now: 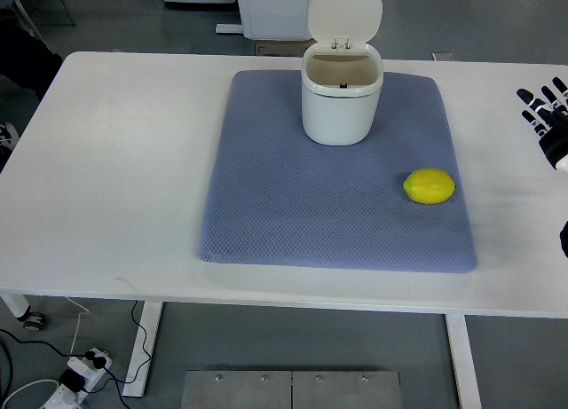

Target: Put lemon in trash with right hand

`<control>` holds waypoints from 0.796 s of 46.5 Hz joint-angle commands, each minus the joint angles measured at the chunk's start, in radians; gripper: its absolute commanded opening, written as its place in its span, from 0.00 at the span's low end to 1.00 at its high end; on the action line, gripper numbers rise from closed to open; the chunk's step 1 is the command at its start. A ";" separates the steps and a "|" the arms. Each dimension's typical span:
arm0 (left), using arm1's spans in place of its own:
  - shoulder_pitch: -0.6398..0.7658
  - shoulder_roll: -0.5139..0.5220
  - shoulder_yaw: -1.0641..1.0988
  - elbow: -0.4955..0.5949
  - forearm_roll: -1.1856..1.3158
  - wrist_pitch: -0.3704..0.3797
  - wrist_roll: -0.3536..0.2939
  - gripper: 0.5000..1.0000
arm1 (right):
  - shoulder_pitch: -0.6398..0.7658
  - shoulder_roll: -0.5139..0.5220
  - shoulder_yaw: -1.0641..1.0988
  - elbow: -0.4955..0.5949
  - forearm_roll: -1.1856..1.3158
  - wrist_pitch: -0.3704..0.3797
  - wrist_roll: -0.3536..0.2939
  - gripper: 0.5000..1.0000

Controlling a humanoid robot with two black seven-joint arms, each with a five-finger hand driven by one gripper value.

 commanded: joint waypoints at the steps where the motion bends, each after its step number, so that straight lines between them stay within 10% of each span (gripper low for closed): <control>1: 0.001 0.000 0.000 0.000 0.000 0.000 0.000 1.00 | 0.001 -0.003 -0.002 0.001 -0.001 0.003 -0.001 1.00; 37: 0.001 0.000 0.000 0.000 0.000 0.000 0.000 1.00 | 0.006 -0.173 -0.194 0.116 -0.199 0.026 0.128 1.00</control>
